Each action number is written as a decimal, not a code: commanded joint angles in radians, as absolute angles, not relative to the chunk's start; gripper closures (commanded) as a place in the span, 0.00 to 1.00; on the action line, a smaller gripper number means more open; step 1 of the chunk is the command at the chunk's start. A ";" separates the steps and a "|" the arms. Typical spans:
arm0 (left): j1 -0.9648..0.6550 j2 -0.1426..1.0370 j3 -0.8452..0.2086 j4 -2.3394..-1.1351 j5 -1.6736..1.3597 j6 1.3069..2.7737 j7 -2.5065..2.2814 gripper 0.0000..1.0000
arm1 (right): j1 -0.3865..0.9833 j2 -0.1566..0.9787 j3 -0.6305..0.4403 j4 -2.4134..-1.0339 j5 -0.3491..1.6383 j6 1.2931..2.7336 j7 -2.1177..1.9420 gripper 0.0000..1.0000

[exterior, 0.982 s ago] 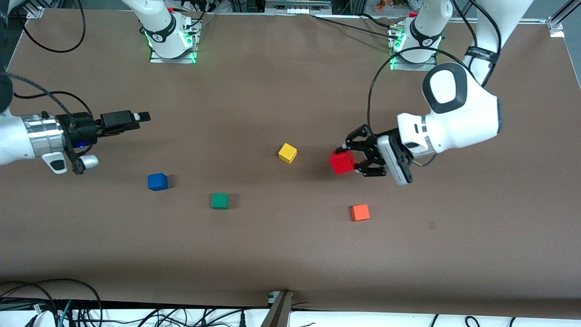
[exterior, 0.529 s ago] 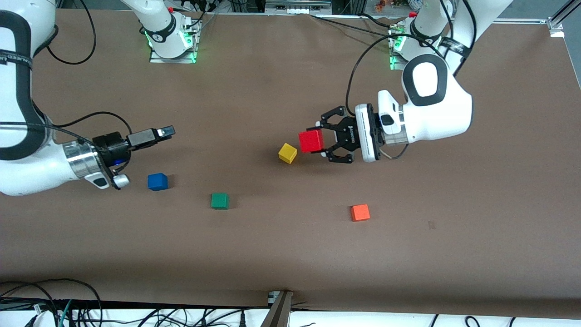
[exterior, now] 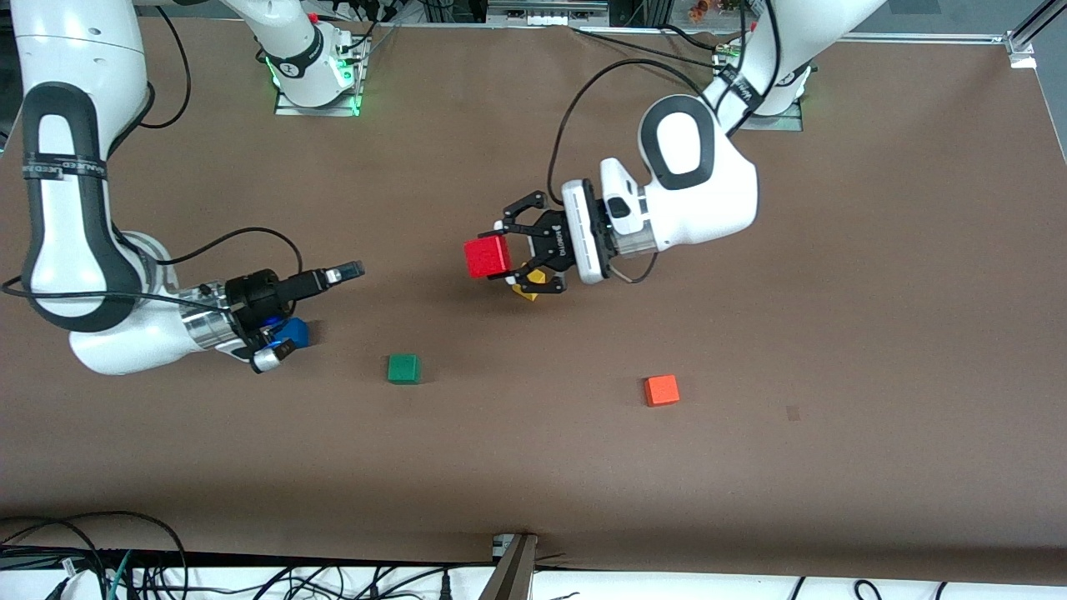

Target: Pass red block to right arm, stack on blue

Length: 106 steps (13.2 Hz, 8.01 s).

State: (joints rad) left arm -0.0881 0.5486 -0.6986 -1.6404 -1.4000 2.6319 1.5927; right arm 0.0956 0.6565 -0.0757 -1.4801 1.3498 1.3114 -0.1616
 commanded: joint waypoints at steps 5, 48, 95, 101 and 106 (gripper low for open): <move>-0.195 0.683 -0.692 -1.453 -1.452 2.726 1.628 1.00 | 0.169 0.640 -0.077 -1.566 1.537 1.394 -0.178 0.00; -0.177 0.583 -0.621 -1.540 -1.342 2.717 1.465 0.00 | 0.196 0.626 -0.133 -1.368 0.852 1.558 -0.209 0.85; 0.307 0.331 -0.603 -1.287 0.219 1.491 0.506 0.00 | 0.218 0.446 -0.141 -1.884 0.009 2.275 -0.112 0.85; 0.106 0.210 -0.277 -1.350 0.193 1.499 0.293 0.00 | 0.219 0.453 -0.140 -1.884 0.003 2.289 -0.112 0.85; 0.015 0.049 -0.022 -1.625 0.014 1.773 0.209 0.00 | 0.222 0.454 -0.140 -1.884 0.003 2.290 -0.112 0.82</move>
State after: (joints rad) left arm 0.0318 0.1798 -0.0663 -1.4355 0.0622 1.6568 0.2394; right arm 0.2156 0.4772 -0.1395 -1.8565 0.0238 2.2733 -0.1309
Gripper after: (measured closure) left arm 0.000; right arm 0.441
